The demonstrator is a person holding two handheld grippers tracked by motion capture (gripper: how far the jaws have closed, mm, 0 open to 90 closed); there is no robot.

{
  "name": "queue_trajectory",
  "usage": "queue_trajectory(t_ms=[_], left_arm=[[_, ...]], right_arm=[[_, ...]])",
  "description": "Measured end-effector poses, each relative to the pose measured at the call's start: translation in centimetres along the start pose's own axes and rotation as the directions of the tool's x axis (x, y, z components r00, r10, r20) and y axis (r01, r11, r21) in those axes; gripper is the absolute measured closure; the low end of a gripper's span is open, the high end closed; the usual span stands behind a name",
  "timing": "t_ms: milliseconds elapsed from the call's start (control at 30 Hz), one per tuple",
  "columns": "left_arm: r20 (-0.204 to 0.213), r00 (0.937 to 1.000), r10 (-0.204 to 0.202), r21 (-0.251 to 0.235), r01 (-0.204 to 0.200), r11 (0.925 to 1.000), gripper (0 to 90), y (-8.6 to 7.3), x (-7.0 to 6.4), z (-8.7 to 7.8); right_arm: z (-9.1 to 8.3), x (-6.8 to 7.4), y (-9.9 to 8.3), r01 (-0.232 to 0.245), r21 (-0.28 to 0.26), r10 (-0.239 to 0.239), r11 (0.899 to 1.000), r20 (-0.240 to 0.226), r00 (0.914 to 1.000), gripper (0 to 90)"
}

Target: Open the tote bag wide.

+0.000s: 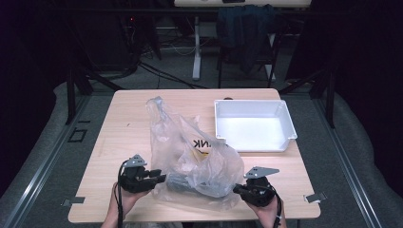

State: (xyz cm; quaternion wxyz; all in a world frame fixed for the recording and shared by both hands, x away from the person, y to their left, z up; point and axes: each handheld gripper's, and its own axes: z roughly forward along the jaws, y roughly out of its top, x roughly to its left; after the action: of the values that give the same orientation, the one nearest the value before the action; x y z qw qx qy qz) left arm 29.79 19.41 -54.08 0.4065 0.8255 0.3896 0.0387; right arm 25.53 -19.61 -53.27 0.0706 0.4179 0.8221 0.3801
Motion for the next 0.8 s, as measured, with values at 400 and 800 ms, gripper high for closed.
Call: queue_trajectory(t_ms=[400,800], left_arm=[[-0.014,0.9994,0.031,0.078,-0.030,0.9965,87.8,-2.7,-0.3,-0.6],[-0.006,0.9945,-0.105,-0.089,0.104,0.9906,63.6,1.0,2.3,0.0]], right_arm=[[1.0,0.0,-0.4,0.043,0.085,-0.039,0.995,-0.047,0.9981,88.9],[1.0,-0.3,-0.4,0.038,0.076,-0.036,0.996,-0.023,0.9991,88.9]])
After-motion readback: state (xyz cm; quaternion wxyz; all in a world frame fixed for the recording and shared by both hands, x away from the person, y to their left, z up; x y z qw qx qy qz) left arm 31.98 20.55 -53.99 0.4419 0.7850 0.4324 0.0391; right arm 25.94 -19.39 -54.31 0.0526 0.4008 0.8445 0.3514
